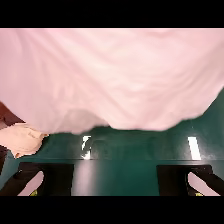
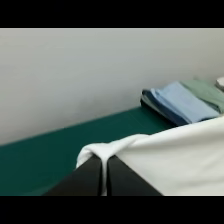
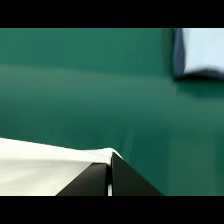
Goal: Fold the shirts.
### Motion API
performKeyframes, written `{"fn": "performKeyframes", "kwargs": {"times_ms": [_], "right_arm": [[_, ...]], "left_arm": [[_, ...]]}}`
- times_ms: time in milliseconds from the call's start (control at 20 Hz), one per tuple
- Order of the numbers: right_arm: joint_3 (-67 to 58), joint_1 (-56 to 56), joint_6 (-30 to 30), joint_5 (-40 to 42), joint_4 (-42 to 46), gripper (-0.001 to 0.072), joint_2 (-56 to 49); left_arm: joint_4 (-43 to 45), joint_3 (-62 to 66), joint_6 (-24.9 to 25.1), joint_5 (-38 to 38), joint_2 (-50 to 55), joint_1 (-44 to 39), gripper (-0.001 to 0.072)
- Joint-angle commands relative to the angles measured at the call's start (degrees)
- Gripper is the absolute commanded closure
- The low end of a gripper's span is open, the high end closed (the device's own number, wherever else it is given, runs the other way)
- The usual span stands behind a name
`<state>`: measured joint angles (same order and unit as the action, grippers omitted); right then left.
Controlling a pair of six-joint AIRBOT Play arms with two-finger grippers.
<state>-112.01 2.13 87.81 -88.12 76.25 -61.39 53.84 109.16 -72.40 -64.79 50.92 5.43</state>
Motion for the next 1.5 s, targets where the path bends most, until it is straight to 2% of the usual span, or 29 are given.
{"fn": "performKeyframes", "kwargs": {"times_ms": [0, 200, 350, 400, 450, 500, 550, 700, 800, 850, 1100, 1300, 1450], "right_arm": [[7.3, 2.4, 0.7, -3.9, -1.7, 0.07, -7.1], [16.0, 5.4, 0.7, -0.9, -1.6, 0.0699, -18.7], [17.4, 5.4, 0.6, 5.0, -1.8, 0.0699, -27.5], [16.3, 5.3, 0.6, 6.1, -1.7, 0.0697, -30.0], [14.4, 5.3, 0.7, 6.0, -1.8, 0.0656, -32.2], [12.0, 5.3, 0.6, 5.3, -1.8, 0.0431, -34.1], [9.5, 5.2, 0.6, 4.0, -1.8, 0.0333, -35.3], [6.4, 3.6, -4.8, 0.0, -9.9, 0.0334, -35.2], [6.5, 2.1, -5.8, -3.5, -13.9, 0.0334, -33.2], [7.8, 1.4, -5.8, -4.0, -14.4, 0.0334, -31.5], [23.0, -2.8, -5.8, -1.6, -16.8, 0.0334, -19.4], [33.9, -4.8, -5.8, 4.7, -16.8, 0.0335, -12.0], [38.3, -4.8, -5.8, 6.0, -16.8, 0.0335, -9.3]], "left_arm": [[0.0, -9.9, -0.7, -6.3, 5.7, 0.1, 0.0683], [-0.1, -25.2, -0.6, -5.4, 16.3, 0.1, 0.0682], [0.0, -30.5, 1.0, 1.0, 26.2, 0.1, 0.0681], [0.1, -30.5, 0.8, 2.5, 29.2, 0.1, 0.0661], [0.0, -30.5, 0.2, 3.4, 31.1, 0.1, 0.0379], [0.0, -30.5, -1.2, 4.1, 32.0, 0.1, 0.0132], [0.1, -30.5, -1.7, 4.2, 32.2, 0.1, 0.0176], [1.6, -30.1, -1.7, -4.4, 31.0, 2.1, 0.0186], [5.9, -33.9, -3.1, -7.6, 28.8, 2.6, 0.0185], [7.8, -37.6, -4.0, -7.1, 26.8, 2.5, 0.0186], [6.6, -60.8, -5.2, 1.7, 18.3, 2.5, 0.0186], [1.3, -69.5, -4.2, 7.0, 18.2, 2.5, 0.0186], [-1.9, -71.7, -2.5, 11.5, 18.2, 1.0, 0.0186]]}}
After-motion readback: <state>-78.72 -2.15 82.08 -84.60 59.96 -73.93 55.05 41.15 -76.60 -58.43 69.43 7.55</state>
